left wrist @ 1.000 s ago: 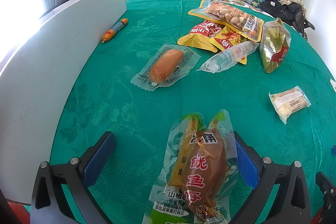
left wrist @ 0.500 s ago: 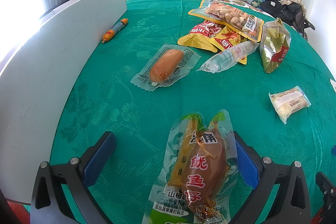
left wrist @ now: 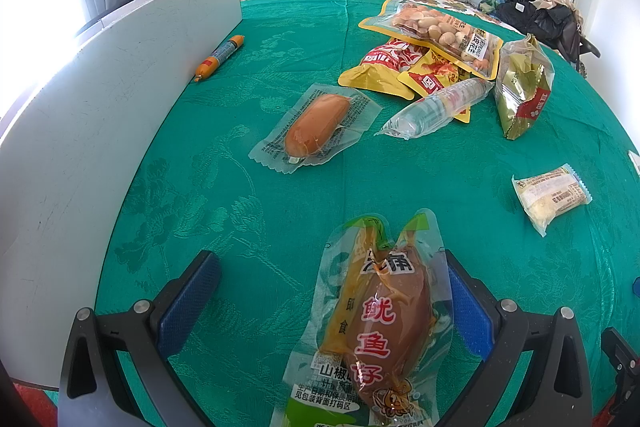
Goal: Organize snacks
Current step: 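Close the left gripper on the green squid snack pack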
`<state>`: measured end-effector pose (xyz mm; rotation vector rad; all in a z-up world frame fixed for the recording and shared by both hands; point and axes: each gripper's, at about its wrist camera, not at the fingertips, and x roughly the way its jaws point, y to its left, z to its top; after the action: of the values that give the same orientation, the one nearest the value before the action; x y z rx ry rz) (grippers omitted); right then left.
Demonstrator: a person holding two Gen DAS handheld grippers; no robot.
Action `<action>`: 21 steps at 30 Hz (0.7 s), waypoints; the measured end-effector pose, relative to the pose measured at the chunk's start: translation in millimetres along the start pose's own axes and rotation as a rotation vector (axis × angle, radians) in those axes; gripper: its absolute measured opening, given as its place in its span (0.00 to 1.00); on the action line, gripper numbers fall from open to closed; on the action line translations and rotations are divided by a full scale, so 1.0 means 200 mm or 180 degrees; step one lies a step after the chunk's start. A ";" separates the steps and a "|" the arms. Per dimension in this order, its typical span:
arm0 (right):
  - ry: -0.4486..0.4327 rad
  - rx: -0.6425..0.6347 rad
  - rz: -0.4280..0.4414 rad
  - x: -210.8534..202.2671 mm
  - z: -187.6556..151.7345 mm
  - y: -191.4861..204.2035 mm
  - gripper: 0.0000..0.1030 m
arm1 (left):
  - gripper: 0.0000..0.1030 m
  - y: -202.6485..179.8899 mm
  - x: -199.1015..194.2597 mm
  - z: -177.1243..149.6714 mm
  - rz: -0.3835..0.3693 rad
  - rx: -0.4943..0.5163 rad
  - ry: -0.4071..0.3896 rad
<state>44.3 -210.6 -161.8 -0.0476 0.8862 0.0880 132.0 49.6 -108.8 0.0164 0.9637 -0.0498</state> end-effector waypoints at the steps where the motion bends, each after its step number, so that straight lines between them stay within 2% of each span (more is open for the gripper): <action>1: -0.0001 0.0000 0.0000 0.00 0.00 0.00 0.99 | 1.00 0.00 0.00 0.00 0.0000 0.0000 0.0000; 15: -0.0004 0.0002 -0.0001 0.00 0.00 0.00 0.99 | 1.00 0.00 0.00 0.00 -0.0002 0.0003 0.0001; 21: 0.0026 -0.0017 0.0019 0.00 0.00 0.00 0.99 | 1.00 0.01 0.00 0.02 -0.0111 0.0151 0.0013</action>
<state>44.6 -211.2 -161.4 -0.0503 0.8944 0.0956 134.7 51.6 -106.3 0.0435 0.9666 -0.1047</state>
